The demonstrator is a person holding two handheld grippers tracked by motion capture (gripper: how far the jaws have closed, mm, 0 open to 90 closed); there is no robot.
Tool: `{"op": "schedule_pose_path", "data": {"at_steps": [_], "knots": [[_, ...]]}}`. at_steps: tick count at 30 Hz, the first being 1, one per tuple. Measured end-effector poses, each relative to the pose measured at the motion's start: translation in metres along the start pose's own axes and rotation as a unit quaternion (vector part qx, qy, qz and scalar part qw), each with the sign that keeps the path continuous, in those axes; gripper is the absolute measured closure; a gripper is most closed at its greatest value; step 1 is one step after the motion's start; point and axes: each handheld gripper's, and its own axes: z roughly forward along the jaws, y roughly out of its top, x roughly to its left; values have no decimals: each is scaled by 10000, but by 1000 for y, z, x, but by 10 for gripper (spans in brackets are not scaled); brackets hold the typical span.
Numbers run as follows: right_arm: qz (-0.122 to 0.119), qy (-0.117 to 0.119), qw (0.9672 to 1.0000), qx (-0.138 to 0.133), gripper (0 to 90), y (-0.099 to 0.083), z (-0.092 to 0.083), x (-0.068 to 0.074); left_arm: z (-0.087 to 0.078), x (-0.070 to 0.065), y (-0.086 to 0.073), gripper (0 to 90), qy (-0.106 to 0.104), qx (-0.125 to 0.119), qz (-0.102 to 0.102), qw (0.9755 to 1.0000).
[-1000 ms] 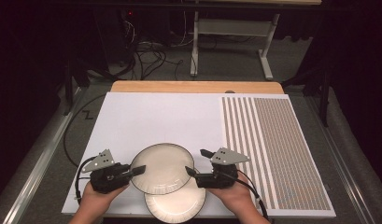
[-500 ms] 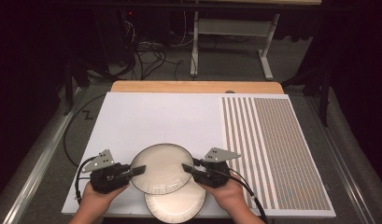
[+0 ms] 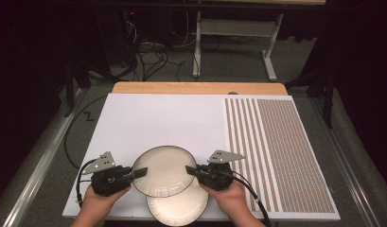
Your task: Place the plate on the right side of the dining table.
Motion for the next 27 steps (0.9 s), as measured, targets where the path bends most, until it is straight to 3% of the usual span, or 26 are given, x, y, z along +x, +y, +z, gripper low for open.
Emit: {"op": "schedule_pose_path", "data": {"at_steps": [7, 15, 27], "knots": [[32, 77, 10000, 16, 842, 1, -4, 1, -1, -1, 0, 803, -57, 29, -186, 9998], [54, 134, 9996, -234, 855, 9, -23, 0, 3, -9, 12, 801, -161, -118, -231, 9995], [-5, -143, 9990, -422, 855, 19, -58, -17, 35, -19, 44, 799, -359, -79, -182, 9992]]}}
